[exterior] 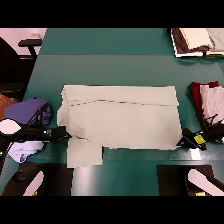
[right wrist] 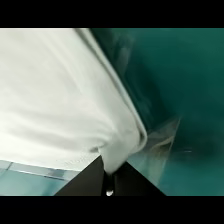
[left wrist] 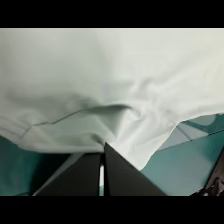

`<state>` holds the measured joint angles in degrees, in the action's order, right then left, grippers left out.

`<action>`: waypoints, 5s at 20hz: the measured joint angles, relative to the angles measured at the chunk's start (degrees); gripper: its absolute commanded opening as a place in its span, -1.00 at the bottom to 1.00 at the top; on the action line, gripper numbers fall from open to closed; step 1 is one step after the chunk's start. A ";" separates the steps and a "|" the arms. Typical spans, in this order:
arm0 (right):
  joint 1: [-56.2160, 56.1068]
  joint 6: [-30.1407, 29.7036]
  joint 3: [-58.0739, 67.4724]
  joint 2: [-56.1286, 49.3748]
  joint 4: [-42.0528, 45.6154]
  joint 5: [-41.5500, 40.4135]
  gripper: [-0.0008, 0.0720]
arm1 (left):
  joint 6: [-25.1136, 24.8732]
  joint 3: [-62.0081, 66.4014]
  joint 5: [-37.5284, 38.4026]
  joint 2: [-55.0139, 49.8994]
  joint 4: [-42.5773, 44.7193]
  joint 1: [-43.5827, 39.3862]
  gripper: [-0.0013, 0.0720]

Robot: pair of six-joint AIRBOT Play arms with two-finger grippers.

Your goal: Fold the shirts.

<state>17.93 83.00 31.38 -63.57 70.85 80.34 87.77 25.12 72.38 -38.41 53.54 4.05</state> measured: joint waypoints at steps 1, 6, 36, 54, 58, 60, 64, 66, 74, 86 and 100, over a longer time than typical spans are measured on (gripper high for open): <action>-1.20 0.00 0.94 0.17 1.07 -0.02 -0.94 | 0.20 0.98 1.25 0.81 1.40 0.00 -0.90; -5.97 0.11 5.88 5.25 8.72 5.03 -0.94 | 3.78 6.25 9.79 6.60 6.86 -0.04 -0.90; -12.96 -3.93 61.02 -34.38 -7.21 -1.20 0.46 | -6.71 44.76 -18.08 -46.31 0.66 0.09 -0.88; -8.59 -12.74 51.69 -41.20 -22.40 1.75 -0.94 | -2.03 52.30 -24.02 -54.01 -1.99 -21.49 -0.90; -12.20 -12.52 58.03 -37.29 -23.82 3.41 -0.94 | -0.33 58.49 -24.44 -60.70 -2.08 -26.51 -0.90; -14.01 -11.34 61.96 -34.36 -25.75 3.87 -0.94 | 0.26 61.94 -23.69 -64.22 -2.14 -28.50 -0.90; -19.21 -9.57 70.34 -29.57 -28.98 4.74 -0.94 | 1.66 67.04 -21.42 -69.90 -2.05 -31.12 -0.90; -22.18 -8.79 73.85 -28.20 -29.90 4.94 -0.94 | 2.40 68.11 -20.70 -71.28 -1.95 -31.63 -0.90; -33.86 -7.67 79.93 -26.75 -30.67 2.93 -0.94 | 2.84 70.79 -17.59 -71.56 0.15 -31.10 -0.90; -62.07 -18.27 80.54 -39.06 -41.00 -21.20 0.45 | 1.92 79.17 -7.30 -42.36 23.43 -6.14 -0.89; -43.01 -13.20 56.92 -35.17 -30.88 -13.55 0.71 | 1.79 79.41 -1.22 -34.32 23.69 2.78 -0.89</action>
<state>-25.08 69.80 88.29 -98.74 39.97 66.78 89.56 104.53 71.16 -72.73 77.23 6.83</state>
